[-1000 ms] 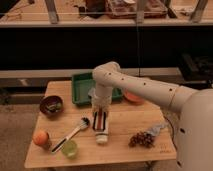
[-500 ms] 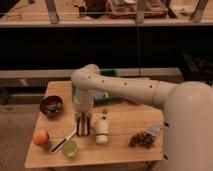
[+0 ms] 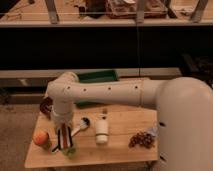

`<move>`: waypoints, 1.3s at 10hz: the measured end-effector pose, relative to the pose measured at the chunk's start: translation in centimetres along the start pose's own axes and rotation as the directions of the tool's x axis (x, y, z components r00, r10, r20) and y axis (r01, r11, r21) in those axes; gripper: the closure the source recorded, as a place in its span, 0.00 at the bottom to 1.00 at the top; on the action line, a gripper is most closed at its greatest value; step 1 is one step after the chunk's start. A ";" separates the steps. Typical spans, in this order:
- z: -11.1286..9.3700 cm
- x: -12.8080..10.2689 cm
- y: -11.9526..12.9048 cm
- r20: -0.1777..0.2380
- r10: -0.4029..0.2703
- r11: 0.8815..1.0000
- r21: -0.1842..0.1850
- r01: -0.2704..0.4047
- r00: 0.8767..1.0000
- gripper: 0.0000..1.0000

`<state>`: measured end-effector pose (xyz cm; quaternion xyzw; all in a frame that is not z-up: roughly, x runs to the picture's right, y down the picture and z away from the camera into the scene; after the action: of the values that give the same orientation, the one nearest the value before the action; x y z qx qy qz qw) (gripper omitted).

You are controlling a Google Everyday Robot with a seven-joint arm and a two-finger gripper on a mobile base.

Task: Place eraser in plastic cup

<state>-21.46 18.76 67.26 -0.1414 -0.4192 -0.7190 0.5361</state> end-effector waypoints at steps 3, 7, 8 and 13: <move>0.5 -1.3 0.4 -0.001 0.010 0.999 -0.035 -0.010 1.000 0.91; 1.1 -2.1 0.7 0.011 0.016 0.998 -0.065 -0.015 1.000 0.91; 1.5 -2.2 0.9 0.017 0.017 0.998 -0.065 -0.016 1.000 0.91; 2.7 -2.6 1.9 0.033 0.023 0.998 -0.052 -0.021 0.999 0.91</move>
<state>-19.40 22.36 68.09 -0.1720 -0.4079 -0.7213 0.5328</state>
